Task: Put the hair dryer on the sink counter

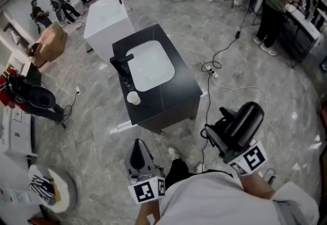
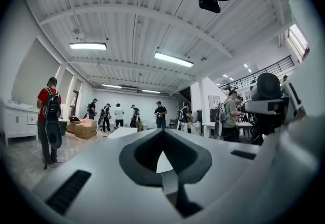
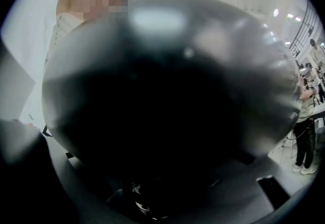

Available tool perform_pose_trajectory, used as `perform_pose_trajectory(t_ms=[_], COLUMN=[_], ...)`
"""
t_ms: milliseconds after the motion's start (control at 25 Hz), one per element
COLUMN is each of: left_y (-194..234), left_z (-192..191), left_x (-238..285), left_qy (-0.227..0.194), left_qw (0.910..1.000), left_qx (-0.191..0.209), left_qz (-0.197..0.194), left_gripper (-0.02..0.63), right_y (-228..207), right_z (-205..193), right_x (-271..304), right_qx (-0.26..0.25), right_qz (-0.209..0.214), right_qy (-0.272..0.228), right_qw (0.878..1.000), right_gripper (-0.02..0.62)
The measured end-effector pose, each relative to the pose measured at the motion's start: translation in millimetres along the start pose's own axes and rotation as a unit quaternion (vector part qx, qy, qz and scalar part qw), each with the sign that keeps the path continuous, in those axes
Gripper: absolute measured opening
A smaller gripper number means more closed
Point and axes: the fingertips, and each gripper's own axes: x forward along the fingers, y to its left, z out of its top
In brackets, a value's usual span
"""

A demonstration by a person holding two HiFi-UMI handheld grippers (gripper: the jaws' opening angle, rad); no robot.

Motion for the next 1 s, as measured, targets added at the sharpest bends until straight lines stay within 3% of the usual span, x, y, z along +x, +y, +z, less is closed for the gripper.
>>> perform_pose_trajectory(t_ms=[1000], left_y=[57], left_z=[-22], left_x=[91], left_qy=[0.023], left_qw=[0.9994], left_qx=[-0.023], left_qz=[-0.014], left_gripper=[0.002], right_y=[-21], right_z=[-29], right_x=[98], right_qx=[-0.003], right_qz=[-0.015], right_qy=[0.043], right_qw=[0.999], right_gripper=[0.272])
